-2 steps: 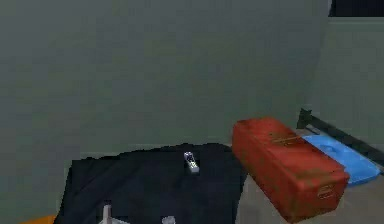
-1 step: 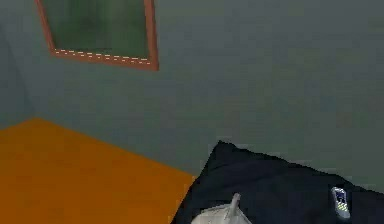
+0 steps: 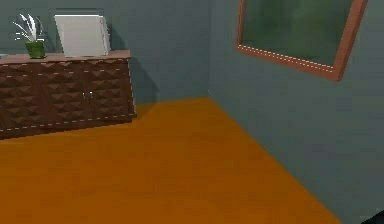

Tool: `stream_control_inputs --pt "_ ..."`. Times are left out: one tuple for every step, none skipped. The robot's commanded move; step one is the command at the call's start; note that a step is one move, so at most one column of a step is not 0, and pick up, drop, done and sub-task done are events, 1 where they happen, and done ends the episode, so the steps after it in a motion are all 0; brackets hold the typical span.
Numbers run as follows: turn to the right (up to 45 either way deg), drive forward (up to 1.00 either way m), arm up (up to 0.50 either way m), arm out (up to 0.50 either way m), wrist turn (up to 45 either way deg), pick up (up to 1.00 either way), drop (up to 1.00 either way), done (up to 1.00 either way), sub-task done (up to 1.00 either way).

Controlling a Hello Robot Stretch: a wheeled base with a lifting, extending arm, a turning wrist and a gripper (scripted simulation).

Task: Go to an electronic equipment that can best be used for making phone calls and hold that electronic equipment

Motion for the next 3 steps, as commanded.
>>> stream_control_inputs --pt "0.0 0.00 0.50 0.00 0.0 0.00 0.00 0.00 0.00" --pt "0.0 0.00 0.12 0.00 0.0 0.00 0.00 0.00 0.00" --pt "0.0 0.00 0.00 0.36 0.0 0.00 0.00 0.00 0.00"
